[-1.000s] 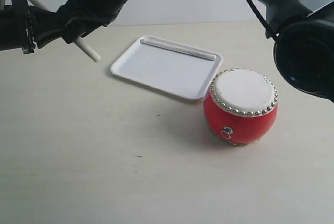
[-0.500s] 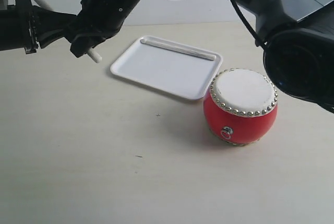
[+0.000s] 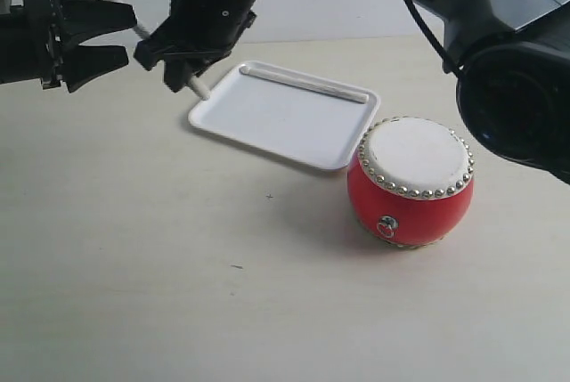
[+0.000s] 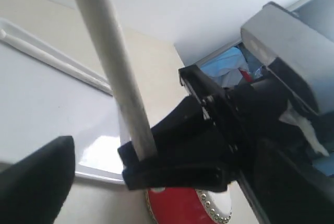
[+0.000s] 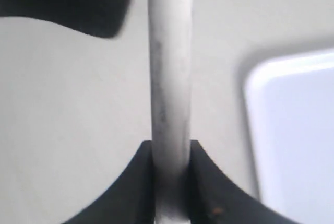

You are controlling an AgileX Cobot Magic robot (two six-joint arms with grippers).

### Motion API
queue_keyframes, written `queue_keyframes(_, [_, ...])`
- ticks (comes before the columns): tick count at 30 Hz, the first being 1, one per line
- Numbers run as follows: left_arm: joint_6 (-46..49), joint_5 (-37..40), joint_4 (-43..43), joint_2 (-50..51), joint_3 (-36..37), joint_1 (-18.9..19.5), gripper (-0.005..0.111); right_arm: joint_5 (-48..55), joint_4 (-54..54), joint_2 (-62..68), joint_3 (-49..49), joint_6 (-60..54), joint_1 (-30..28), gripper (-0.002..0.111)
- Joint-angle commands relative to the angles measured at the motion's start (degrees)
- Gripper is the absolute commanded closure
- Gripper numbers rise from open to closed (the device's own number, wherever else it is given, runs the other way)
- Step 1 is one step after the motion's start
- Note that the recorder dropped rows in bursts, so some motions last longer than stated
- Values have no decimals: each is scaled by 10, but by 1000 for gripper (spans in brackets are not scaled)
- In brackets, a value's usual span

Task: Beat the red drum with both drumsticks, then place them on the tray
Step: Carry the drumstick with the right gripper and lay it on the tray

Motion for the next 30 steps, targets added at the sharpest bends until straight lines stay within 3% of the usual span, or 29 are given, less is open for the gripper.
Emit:
queue_keyframes(1, [2,9,-5,-2,-3,13,18,10,-94,-10,-1,38,-26,108])
queue_keyframes(8, [2,9,-5,-6,-3,21,53,10,-194,0,-1,1,-52,108])
queue_keyframes(15, [9,9,-5,-19,-3,21,107,10,-218,40,-1,-55,-52,108])
queue_keyframes(30, [30,9,-5,-38,-3,21,107,10,-275,83,-1,-56,-52,108])
